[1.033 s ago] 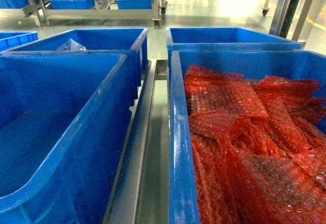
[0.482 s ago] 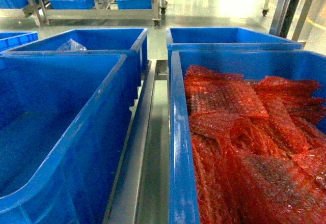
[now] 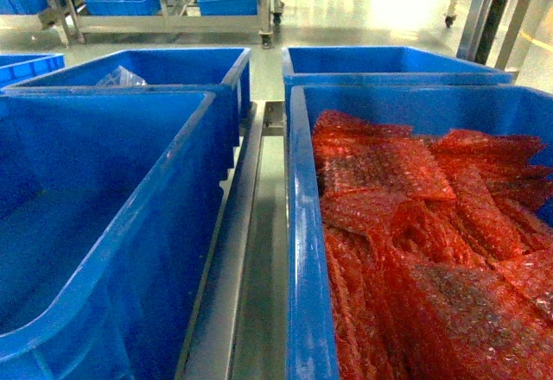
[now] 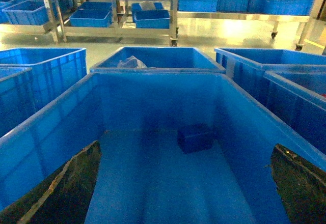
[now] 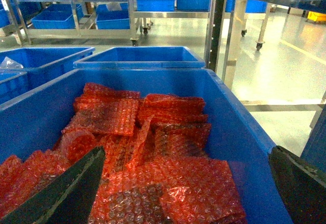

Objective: Pick blue part to blue bin on bottom shelf

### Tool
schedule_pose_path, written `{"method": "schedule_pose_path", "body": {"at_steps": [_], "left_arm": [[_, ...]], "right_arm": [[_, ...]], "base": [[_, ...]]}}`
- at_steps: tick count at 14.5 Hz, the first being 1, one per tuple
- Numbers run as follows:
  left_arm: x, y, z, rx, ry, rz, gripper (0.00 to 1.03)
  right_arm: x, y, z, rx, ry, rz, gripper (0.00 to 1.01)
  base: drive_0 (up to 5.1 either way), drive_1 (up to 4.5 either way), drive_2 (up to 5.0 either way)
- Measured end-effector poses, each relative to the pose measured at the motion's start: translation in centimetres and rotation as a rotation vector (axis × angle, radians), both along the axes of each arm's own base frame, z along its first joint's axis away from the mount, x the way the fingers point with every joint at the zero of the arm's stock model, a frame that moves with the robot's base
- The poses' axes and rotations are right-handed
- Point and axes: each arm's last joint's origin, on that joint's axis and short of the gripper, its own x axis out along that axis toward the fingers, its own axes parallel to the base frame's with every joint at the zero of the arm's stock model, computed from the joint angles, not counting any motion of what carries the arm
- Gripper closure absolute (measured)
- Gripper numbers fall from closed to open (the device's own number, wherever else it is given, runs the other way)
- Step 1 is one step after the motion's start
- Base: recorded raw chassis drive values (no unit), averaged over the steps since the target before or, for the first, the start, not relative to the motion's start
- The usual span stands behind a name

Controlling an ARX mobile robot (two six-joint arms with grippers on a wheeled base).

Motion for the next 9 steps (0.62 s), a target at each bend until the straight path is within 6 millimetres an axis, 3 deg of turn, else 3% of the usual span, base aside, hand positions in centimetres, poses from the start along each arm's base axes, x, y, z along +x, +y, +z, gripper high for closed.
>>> {"method": "schedule_pose_path", "body": {"at_steps": [9], "left_arm": [[0.0, 0.0, 0.0, 0.0, 0.0, 0.0, 0.05]], "right_arm": [[0.0, 0.0, 0.0, 0.0, 0.0, 0.0, 0.03]], "base": [[0.0, 0.0, 0.0]]}}
